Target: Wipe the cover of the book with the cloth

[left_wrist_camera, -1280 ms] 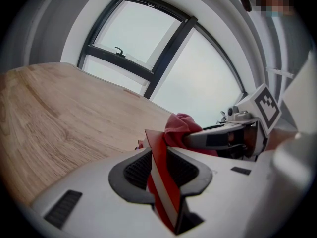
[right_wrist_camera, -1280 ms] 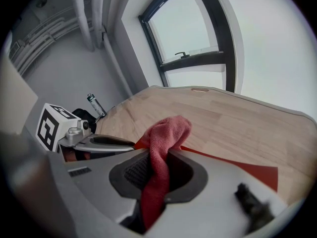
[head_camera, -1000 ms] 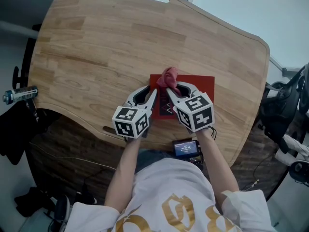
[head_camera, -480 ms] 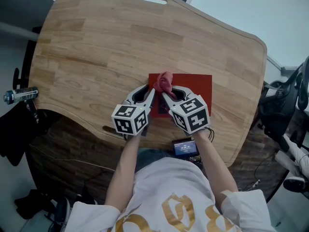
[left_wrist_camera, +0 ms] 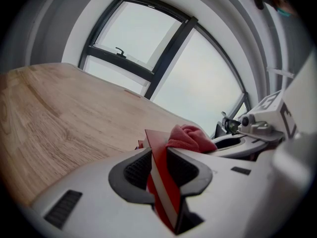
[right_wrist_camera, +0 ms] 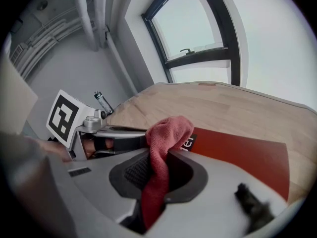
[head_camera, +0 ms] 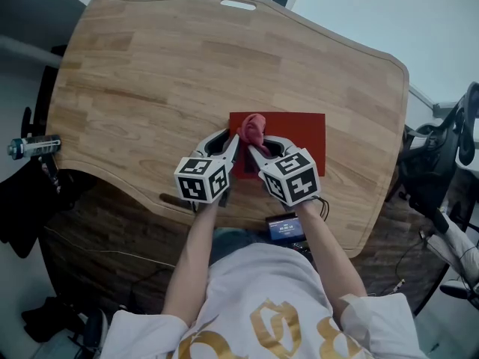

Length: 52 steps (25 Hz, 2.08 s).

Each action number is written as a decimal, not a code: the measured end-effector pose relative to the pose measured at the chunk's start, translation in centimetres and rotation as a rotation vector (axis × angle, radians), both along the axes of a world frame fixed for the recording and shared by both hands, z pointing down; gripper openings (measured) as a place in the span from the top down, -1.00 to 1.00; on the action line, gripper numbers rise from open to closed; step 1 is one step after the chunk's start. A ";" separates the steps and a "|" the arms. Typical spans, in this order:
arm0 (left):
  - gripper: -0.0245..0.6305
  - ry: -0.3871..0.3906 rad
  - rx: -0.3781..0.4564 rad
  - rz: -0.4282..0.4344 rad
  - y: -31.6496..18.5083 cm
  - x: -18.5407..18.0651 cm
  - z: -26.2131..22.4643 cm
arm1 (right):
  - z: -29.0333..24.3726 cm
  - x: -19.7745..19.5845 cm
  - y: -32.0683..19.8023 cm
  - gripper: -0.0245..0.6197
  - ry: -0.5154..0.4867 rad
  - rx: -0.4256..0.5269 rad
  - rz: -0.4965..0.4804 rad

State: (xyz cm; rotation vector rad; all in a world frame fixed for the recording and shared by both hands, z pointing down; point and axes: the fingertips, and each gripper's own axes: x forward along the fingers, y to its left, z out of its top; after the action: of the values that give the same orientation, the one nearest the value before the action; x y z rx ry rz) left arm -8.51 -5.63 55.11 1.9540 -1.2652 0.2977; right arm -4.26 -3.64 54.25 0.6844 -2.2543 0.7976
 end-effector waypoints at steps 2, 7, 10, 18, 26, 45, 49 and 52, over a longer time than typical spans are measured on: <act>0.62 -0.002 0.002 0.001 0.0 0.0 0.0 | 0.0 0.0 0.3 0.71 -0.002 -0.003 0.003; 0.61 -0.009 0.005 0.004 0.0 -0.1 -0.1 | -0.1 -0.2 1.3 0.71 -0.003 0.001 -0.002; 0.62 -0.011 0.009 0.004 0.0 -0.1 0.0 | 0.0 -0.1 1.6 0.71 0.000 0.005 -0.001; 0.61 -0.017 0.014 0.006 0.0 -0.1 -0.1 | -0.1 0.1 2.6 0.71 -0.001 0.012 -0.018; 0.61 -0.024 0.011 0.013 0.1 0.1 -0.1 | -0.2 0.7 4.1 0.71 0.013 0.037 -0.031; 0.61 -0.043 0.011 0.032 0.1 0.0 -0.1 | -0.1 5.5 3.5 0.71 -0.012 0.021 0.120; 0.60 -0.046 0.008 0.037 0.1 0.0 0.0 | 0.0 7.2 3.1 0.71 -0.006 0.020 0.164; 0.60 -0.042 0.007 0.037 0.1 0.1 0.0 | 0.0 8.4 2.7 0.71 -0.004 0.020 0.198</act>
State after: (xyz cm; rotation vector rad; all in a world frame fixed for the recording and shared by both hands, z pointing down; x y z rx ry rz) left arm -8.45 -5.56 55.08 1.9882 -1.2598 0.3546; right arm 4.15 -0.91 54.24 0.9274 -2.2250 0.8714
